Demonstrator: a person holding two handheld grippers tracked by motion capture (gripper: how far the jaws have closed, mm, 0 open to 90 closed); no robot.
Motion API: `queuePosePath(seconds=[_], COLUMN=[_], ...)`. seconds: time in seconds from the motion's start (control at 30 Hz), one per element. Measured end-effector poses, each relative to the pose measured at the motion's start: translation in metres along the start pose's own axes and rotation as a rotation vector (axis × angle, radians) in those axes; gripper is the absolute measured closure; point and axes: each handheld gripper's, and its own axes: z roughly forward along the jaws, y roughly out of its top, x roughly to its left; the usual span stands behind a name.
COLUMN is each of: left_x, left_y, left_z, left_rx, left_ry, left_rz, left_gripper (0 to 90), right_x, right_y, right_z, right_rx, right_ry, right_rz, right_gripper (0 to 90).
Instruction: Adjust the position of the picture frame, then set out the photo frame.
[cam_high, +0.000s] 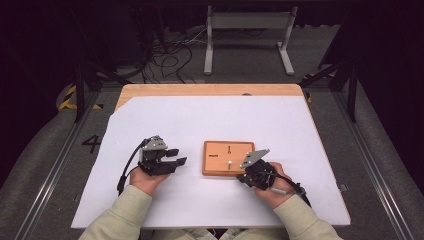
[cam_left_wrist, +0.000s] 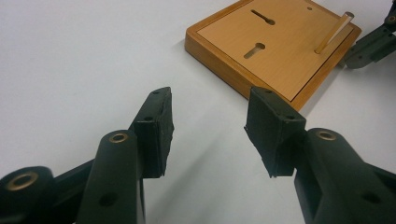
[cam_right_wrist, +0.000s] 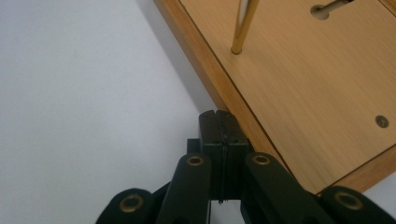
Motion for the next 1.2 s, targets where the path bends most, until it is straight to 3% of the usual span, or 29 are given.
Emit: queuePosePath(seconds=[0.23,0.57,0.77,0.93,1.07,1.2], left_x=[-0.001,-0.009,-0.008,-0.007,-0.007,-0.007], left_y=[0.001,0.01,0.011,0.011,0.012,0.013], left_z=[-0.002,-0.008,-0.01,-0.013,-0.014,-0.013], left_rx=[-0.006,-0.013,-0.034,-0.051,-0.064,-0.072], left_ry=[-0.001,-0.004,-0.01,-0.007,-0.008,-0.014], left_rz=[0.009,0.072,0.07,0.064,0.056,0.062], left_gripper=[51.3,48.9,47.3,46.5,44.8,42.2], right_x=[-0.008,-0.037,-0.054,-0.066,-0.072,-0.074], right_y=[-0.001,-0.013,-0.018,-0.02,-0.021,-0.022], right_z=[-0.023,-0.06,-0.079,-0.086,-0.087,-0.086], right_rx=[-0.082,-0.212,-0.308,-0.372,-0.419,-0.429], right_ry=[-0.017,-0.104,-0.144,-0.155,-0.158,-0.152], right_rz=[0.026,0.104,0.147,0.156,0.153,0.162], right_gripper=[90.0,90.0,89.4,79.0,64.3,52.4])
